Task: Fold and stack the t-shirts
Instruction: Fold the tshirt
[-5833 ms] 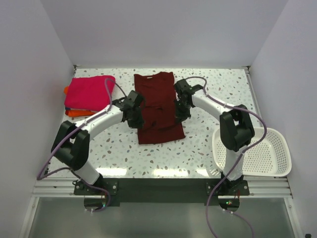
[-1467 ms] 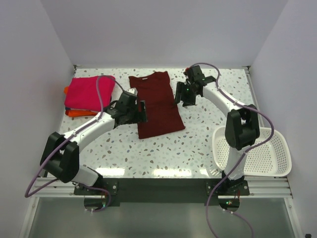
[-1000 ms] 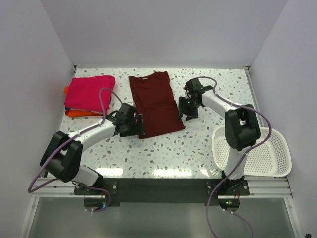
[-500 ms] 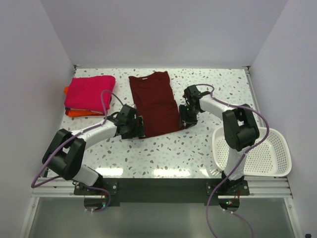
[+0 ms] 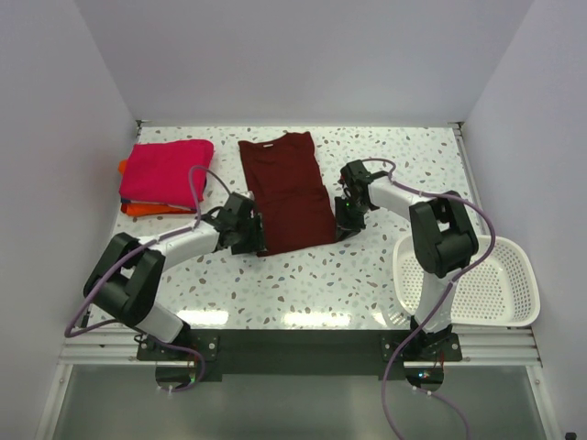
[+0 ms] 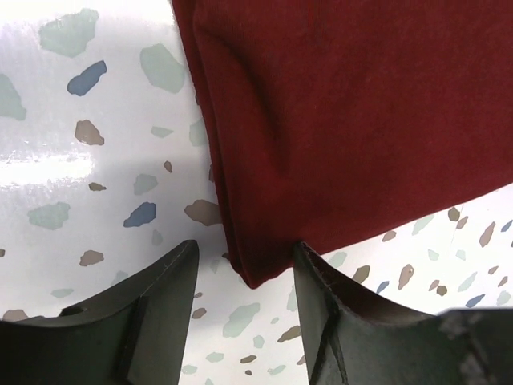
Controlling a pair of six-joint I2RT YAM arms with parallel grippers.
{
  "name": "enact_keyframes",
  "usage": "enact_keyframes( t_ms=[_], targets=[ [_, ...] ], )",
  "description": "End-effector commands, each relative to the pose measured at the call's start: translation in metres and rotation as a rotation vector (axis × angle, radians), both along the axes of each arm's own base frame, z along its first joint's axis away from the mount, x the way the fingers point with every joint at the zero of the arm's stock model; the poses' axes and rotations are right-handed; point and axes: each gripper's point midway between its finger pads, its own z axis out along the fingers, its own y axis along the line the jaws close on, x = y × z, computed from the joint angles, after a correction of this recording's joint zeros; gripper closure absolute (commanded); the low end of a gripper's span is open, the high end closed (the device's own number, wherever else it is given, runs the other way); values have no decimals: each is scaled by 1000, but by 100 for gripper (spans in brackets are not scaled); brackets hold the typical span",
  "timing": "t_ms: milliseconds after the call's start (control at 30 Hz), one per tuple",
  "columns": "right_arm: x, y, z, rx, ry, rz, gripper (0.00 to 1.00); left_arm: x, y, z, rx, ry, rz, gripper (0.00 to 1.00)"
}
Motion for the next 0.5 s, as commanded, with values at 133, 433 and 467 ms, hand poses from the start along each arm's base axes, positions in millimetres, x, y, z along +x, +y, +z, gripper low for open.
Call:
enact_keyframes(
  t_ms=[133, 433, 467],
  targets=[
    [-2, 6, -2, 21, 4, 21, 77, -6, -4, -9, 37, 24, -30, 53],
    [-1, 8, -1, 26, 9, 23, 86, -21, 0, -19, 56, 63, -37, 69],
    [-2, 9, -1, 25, 9, 27, 87, -21, 0, -18, 54, 63, -34, 70]
  ],
)
